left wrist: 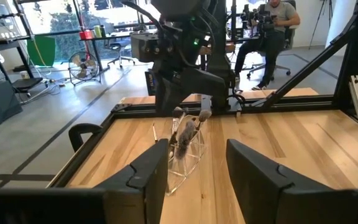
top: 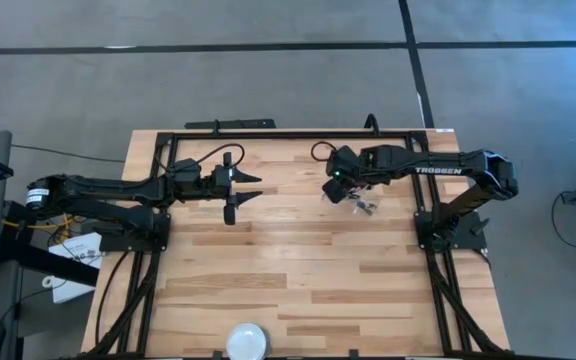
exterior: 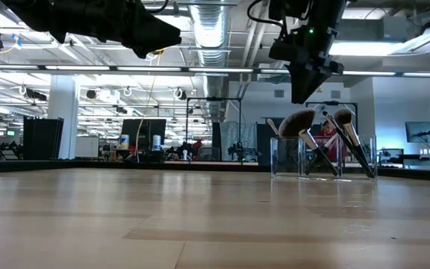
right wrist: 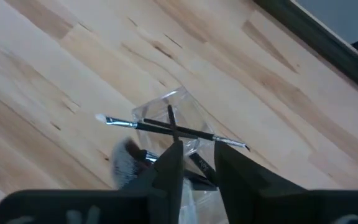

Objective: Pick & Place Makeup Brushes
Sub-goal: Return to Home Position

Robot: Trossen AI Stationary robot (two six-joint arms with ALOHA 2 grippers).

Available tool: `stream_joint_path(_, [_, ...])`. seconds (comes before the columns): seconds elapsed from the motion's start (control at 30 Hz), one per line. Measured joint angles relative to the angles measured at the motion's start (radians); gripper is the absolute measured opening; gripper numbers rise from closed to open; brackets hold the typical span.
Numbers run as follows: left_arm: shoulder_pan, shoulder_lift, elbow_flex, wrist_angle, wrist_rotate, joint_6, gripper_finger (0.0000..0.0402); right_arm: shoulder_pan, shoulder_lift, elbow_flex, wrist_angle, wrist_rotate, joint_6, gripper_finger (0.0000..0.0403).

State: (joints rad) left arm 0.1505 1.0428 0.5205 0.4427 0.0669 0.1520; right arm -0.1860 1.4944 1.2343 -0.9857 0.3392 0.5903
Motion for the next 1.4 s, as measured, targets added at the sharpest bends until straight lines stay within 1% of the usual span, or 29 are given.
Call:
stream_joint_path(0.1, [0.000,0.000,0.000,0.000,0.000,0.000,0.0159,0.002,0.000,0.007,0.004,-0.002,-0.022,0.0093])
stream_joint_path(0.2, [0.000,-0.016,0.000,-0.009,-0.011,0.000,0.0159,0.014,-0.006,0.053,-0.009,-0.024,-0.020,0.0099])
stream_joint_path(0.3, [-0.001,-0.079,0.000,-0.060,-0.065,0.001,0.0156,0.049,-0.028,0.114,-0.010,-0.015,-0.127,0.0099])
stream_joint_path(0.4, [0.000,-0.183,0.000,-0.172,-0.160,0.000,0.0134,0.094,-0.085,0.149,-0.001,0.021,-0.275,0.0093])
stream_joint_path(0.47, [0.000,-0.263,0.000,-0.239,-0.189,0.001,0.0106,0.127,-0.141,0.128,0.026,0.055,-0.370,0.0087])
stream_joint_path(0.5, [0.000,-0.307,0.000,-0.279,-0.190,0.000,0.0089,0.138,-0.175,0.103,0.061,0.052,-0.416,0.0083])
stream_joint_path(0.53, [-0.001,-0.348,0.000,-0.309,-0.190,0.001,0.0070,0.146,-0.209,0.065,0.109,0.035,-0.461,0.0078])
stream_joint_path(0.57, [-0.002,-0.387,0.000,-0.336,-0.190,0.000,0.0050,0.149,-0.250,0.018,0.158,-0.015,-0.514,0.0073])
stream_joint_path(0.63, [-0.004,-0.462,0.000,-0.409,-0.190,0.000,0.0015,0.144,-0.330,-0.097,0.278,-0.147,-0.599,0.0064])
stream_joint_path(0.67, [-0.004,-0.494,0.000,-0.448,-0.190,-0.003,0.0009,0.137,-0.372,-0.162,0.350,-0.219,-0.631,0.0061])
stream_joint_path(0.73, [-0.004,-0.552,0.000,-0.528,-0.190,-0.008,0.0008,0.118,-0.453,-0.296,0.493,-0.309,-0.657,0.0055])
stream_joint_path(0.83, [-0.004,-0.631,0.000,-0.616,-0.191,-0.058,0.0005,0.087,-0.569,-0.479,0.680,-0.329,-0.668,0.0052])
stream_joint_path(0.9, [-0.004,-0.682,-0.002,-0.676,-0.199,-0.080,0.0005,0.065,-0.642,-0.577,0.745,-0.329,-0.669,0.0052])
stream_joint_path(0.97, [-0.004,-0.734,-0.023,-0.688,-0.201,-0.082,0.0004,0.043,-0.718,-0.671,0.815,-0.330,-0.671,0.0052])
stream_joint_path(1.1, [-0.004,-0.853,-0.099,-0.696,-0.208,-0.115,0.0004,-0.002,-0.861,-0.846,1.016,-0.355,-0.676,0.0052])
stream_joint_path(1.2, [-0.004,-0.945,-0.154,-0.696,-0.246,-0.154,0.0004,-0.021,-0.963,-0.939,1.076,-0.372,-0.677,0.0052])
stream_joint_path(1.3, [-0.004,-1.036,-0.188,-0.697,-0.261,-0.194,0.0004,-0.026,-1.054,-0.998,1.075,-0.375,-0.651,0.0052])
stream_joint_path(1.4, [-0.004,-1.041,-0.198,-0.710,-0.262,-0.221,0.0004,-0.025,-1.150,-1.049,1.069,-0.375,-0.651,0.0052])
